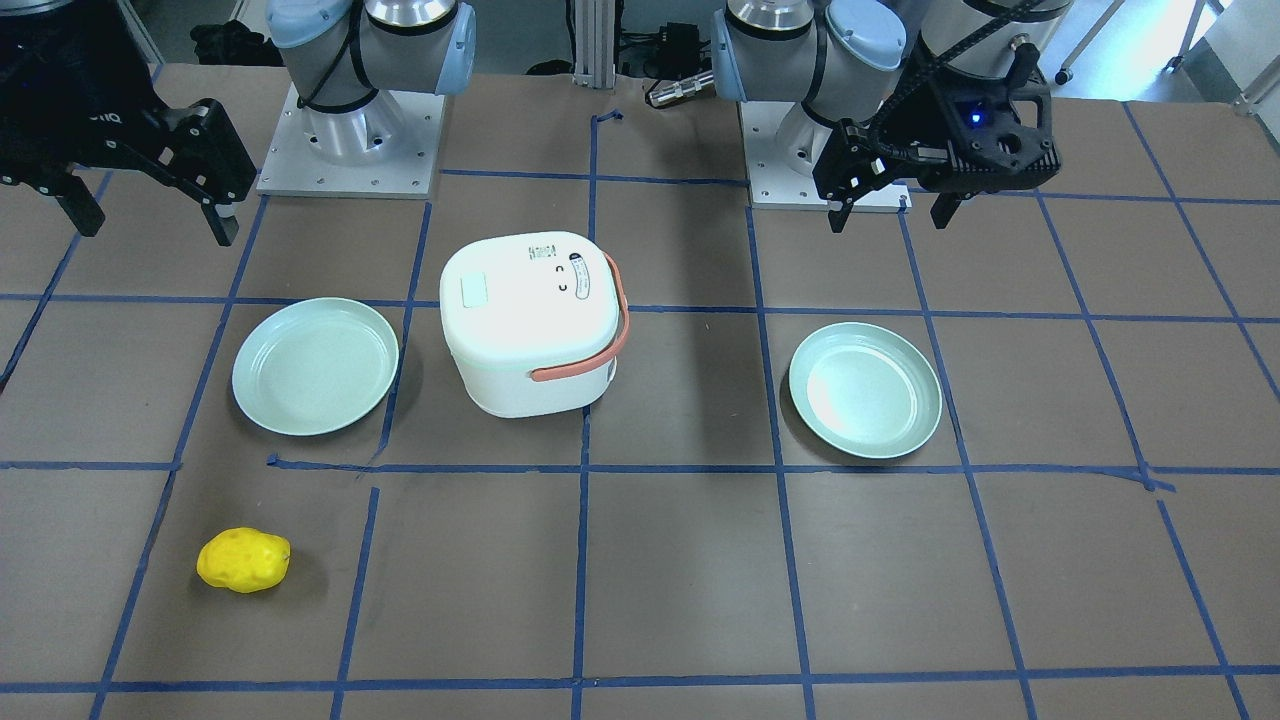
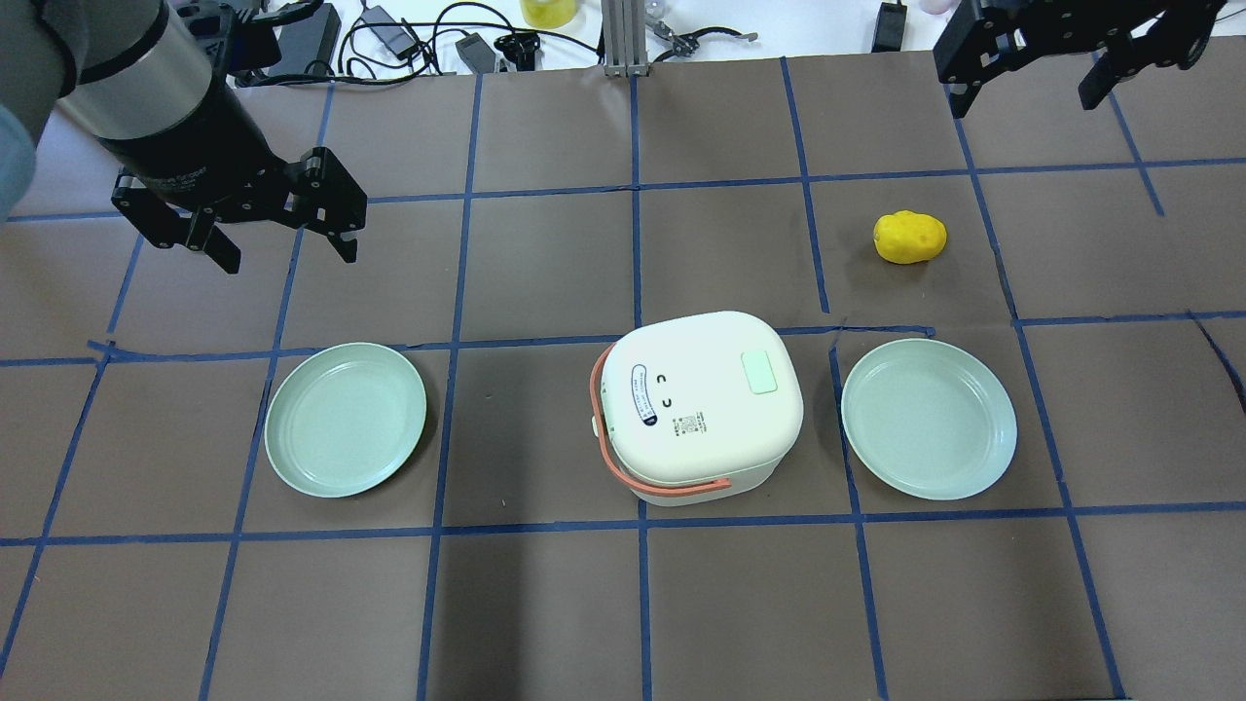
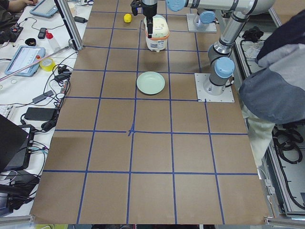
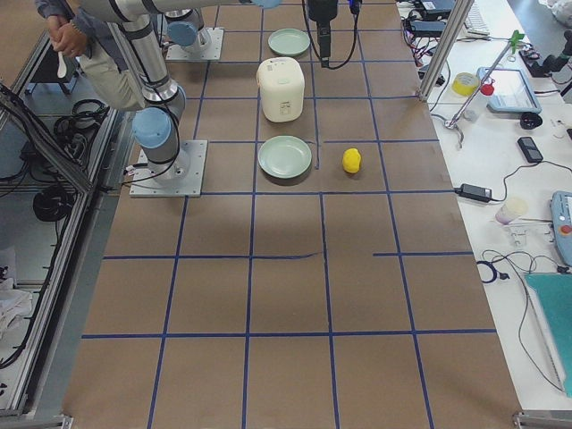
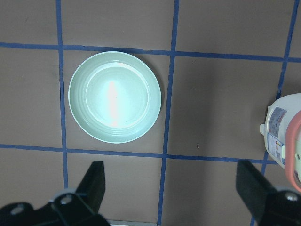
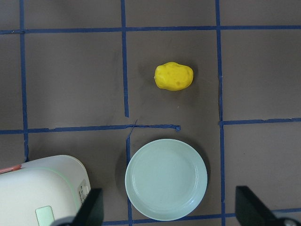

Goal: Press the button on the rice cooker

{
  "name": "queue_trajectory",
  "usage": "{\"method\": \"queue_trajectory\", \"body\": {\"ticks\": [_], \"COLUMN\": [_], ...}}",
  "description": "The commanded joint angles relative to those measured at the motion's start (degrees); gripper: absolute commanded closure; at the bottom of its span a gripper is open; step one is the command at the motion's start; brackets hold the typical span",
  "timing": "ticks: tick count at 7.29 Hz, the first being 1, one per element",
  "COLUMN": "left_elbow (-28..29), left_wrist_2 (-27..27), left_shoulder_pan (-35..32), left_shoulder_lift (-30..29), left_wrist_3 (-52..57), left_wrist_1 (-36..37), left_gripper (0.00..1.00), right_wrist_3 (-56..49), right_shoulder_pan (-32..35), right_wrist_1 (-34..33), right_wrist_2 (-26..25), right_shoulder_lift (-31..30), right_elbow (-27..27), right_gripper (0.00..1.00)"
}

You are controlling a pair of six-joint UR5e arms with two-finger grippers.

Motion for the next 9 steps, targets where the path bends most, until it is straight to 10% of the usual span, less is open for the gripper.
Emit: {"method": "queue_trajectory", "body": {"ticks": [1,9], "left_elbow": [0.0,0.0], "left_wrist_2": [0.0,0.0], "left_shoulder_pan": [0.0,0.0], "left_shoulder_lift": [0.0,0.0], "left_wrist_3": [0.1,0.1], "left_wrist_1": [0.0,0.0], "left_gripper": [0.0,0.0], "right_wrist_3": [0.0,0.2], "right_shoulder_pan": [0.0,0.5], "right_wrist_1": [0.2,1.2], "right_wrist_2": [-0.1,0.1], "right_shoulder_lift": [0.0,0.4], "right_elbow": [0.0,0.0], "right_gripper": [0.0,0.0]}}
